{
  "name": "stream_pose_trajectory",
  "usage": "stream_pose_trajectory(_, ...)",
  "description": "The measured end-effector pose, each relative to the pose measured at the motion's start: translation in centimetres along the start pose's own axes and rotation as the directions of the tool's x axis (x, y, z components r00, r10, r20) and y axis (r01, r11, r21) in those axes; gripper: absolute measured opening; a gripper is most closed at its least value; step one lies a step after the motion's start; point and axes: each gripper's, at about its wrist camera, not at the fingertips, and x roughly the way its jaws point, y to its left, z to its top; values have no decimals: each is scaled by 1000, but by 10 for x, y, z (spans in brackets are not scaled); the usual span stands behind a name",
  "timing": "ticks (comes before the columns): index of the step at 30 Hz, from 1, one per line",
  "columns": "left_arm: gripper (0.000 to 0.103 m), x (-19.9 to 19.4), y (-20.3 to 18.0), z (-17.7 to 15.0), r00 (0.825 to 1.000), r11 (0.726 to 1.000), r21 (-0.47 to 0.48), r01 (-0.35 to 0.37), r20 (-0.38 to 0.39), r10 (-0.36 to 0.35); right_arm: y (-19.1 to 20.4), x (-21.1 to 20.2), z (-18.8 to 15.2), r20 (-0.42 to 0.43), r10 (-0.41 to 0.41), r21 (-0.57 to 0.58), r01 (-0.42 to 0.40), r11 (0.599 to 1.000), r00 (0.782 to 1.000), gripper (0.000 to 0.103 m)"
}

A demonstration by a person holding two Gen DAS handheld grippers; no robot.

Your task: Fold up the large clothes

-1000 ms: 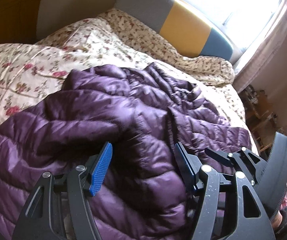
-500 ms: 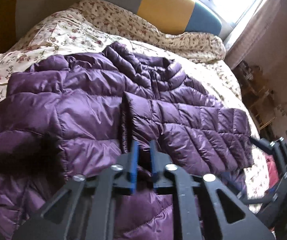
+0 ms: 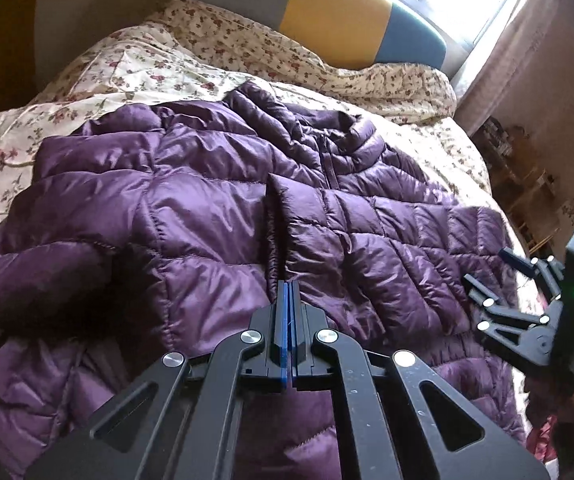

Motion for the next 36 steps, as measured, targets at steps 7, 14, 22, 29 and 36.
stream_pose_trajectory(7, 55, -15, 8, 2, 998, 998, -54, 15, 59, -12, -15, 3, -1, -29, 72, 177, -66, 982, 997, 79)
stream_pose_trajectory(14, 41, 5, -6, 12, 999, 998, -49, 35, 25, -34, -35, -10, -1, -3, 79, 256, -76, 964, 997, 80)
stream_pose_trajectory(22, 1, 10, 3, 6, 999, 999, -50, -19, 29, 20, -54, 8, -5, -9, 155, 403, -138, 905, 988, 86)
stream_pose_trajectory(29, 1, 4, 22, -6, 997, 997, -50, -67, 39, 69, -25, 25, -1, -15, 186, 392, -165, 905, 982, 89)
stream_pose_trajectory(36, 1, 10, 25, -17, 994, 995, -24, -99, 41, 100, 0, 44, -1, -45, 151, 371, -124, 920, 988, 92)
